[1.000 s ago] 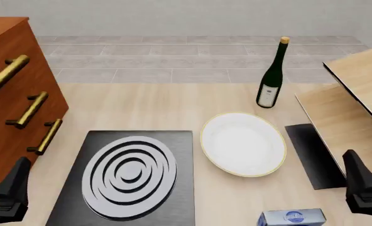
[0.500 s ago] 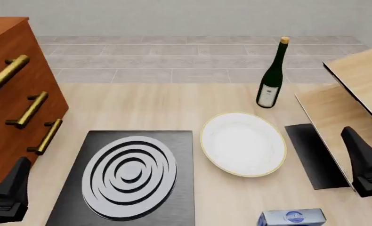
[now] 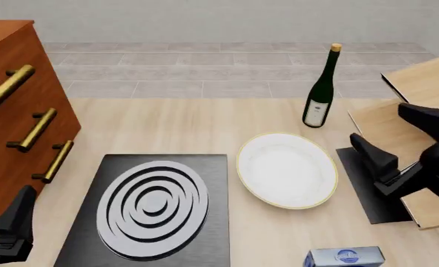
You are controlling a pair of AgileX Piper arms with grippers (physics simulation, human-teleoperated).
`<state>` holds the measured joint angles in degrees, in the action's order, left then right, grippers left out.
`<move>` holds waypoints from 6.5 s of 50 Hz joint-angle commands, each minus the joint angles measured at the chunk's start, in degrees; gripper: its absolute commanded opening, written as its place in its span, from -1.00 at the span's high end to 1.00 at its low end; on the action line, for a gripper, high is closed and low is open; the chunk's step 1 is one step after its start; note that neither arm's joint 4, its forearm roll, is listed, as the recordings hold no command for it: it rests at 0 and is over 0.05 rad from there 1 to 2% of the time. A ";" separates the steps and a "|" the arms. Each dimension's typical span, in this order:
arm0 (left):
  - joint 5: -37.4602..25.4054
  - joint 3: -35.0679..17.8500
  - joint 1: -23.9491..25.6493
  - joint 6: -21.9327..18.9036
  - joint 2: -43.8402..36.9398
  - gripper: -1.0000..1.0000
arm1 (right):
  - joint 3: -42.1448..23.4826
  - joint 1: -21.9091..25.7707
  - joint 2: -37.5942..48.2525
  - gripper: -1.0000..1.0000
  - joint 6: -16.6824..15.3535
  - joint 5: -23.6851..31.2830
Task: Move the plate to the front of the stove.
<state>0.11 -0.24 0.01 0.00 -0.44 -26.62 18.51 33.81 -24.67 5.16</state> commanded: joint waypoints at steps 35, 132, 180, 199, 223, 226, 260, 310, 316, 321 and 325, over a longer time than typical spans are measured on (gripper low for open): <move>0.00 0.00 0.00 -0.01 0.00 -1.00 | 2.45 12.71 29.99 -1.00 -19.65 -14.12; 0.00 0.00 -0.01 0.00 0.01 -1.00 | 2.52 13.90 62.81 -1.00 -27.95 -32.16; 0.00 0.00 0.00 0.00 -0.01 -1.00 | 6.19 9.40 66.36 -1.00 -31.64 -37.89; 0.00 0.00 0.00 0.01 0.01 -1.00 | 7.57 7.86 69.74 -1.00 -33.68 -40.91; 0.00 0.00 0.00 0.00 0.00 -1.00 | 10.46 4.45 72.76 -1.00 -37.17 -45.42; 0.00 0.00 0.00 0.00 0.00 -1.00 | 10.53 4.27 72.92 -1.00 -37.28 -45.62; 0.00 0.00 0.00 -0.01 0.00 -1.00 | 12.28 2.13 74.10 1.00 -39.20 -49.04; 0.00 0.00 0.00 -0.01 0.01 -1.00 | 9.65 4.81 61.00 1.00 -39.01 -41.18; 0.00 0.00 -0.01 0.00 0.00 -1.00 | 8.94 5.04 60.17 1.00 -38.54 -40.34; 0.00 0.00 0.01 0.01 0.00 -1.00 | 8.02 5.28 58.93 1.00 -38.05 -38.96; 0.00 0.00 -0.01 0.00 0.00 -1.00 | 6.94 5.62 57.53 1.00 -37.39 -37.41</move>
<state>0.11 -0.24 0.01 0.01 -0.44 -17.99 23.49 93.56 -63.27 -34.80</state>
